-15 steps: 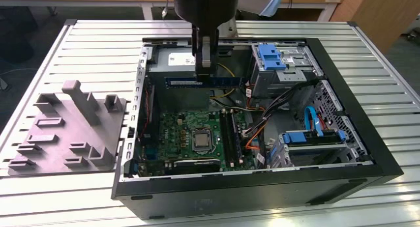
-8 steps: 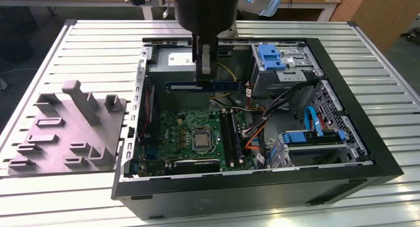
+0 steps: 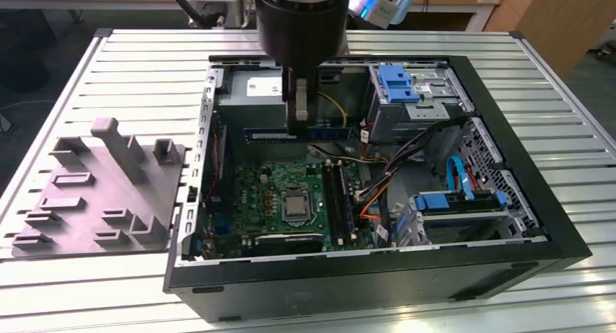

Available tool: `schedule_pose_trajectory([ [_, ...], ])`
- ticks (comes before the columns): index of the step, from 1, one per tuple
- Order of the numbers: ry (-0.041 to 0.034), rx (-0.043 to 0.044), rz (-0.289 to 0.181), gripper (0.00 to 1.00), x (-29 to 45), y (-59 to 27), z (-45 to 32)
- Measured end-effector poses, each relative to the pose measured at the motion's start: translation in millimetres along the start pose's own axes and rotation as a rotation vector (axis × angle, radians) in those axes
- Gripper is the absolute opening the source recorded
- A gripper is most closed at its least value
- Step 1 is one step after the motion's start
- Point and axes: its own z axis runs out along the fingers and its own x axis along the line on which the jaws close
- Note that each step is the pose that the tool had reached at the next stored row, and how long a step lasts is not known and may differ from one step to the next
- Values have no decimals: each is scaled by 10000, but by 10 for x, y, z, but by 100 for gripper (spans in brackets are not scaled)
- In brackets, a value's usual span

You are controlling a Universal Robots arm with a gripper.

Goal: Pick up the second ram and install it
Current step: 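Pick up the second ram and move it above second insertion slot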

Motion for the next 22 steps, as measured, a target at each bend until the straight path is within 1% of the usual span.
schedule_pose_trajectory([
  [14, 0, 0, 1, 11, 13, -1, 247],
  [18, -1, 0, 0, 11, 22, -2, 291],
  [22, 2, -1, 1, 11, 29, -3, 315],
])
